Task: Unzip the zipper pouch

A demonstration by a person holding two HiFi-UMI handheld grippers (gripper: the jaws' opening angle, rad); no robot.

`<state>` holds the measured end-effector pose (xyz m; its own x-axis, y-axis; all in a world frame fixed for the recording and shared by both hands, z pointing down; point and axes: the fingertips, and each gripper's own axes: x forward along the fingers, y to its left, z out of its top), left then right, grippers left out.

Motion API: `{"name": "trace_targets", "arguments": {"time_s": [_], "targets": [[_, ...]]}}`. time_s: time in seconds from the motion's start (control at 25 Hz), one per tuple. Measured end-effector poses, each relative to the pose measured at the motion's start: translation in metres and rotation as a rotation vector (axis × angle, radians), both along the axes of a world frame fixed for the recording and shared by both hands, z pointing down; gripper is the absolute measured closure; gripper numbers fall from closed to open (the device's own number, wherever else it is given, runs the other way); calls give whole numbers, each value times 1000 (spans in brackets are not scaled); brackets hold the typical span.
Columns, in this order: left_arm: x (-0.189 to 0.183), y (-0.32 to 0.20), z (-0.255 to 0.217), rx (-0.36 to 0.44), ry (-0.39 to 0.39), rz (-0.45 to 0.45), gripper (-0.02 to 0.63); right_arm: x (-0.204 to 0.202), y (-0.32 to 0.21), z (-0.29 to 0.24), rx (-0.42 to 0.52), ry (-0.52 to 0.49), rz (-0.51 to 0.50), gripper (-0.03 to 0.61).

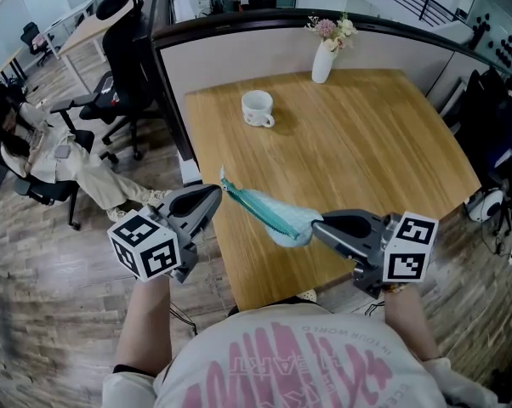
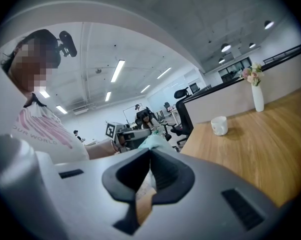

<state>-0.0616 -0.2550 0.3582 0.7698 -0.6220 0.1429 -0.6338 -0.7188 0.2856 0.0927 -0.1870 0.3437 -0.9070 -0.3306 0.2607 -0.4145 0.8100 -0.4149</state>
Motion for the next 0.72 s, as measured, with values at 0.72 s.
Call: {"name": "trace_targets", "arguments": {"time_s": [0.72], "targets": [[-12, -6, 16, -41, 18, -49, 603, 7, -3, 1, -8, -12, 73, 574]]}}
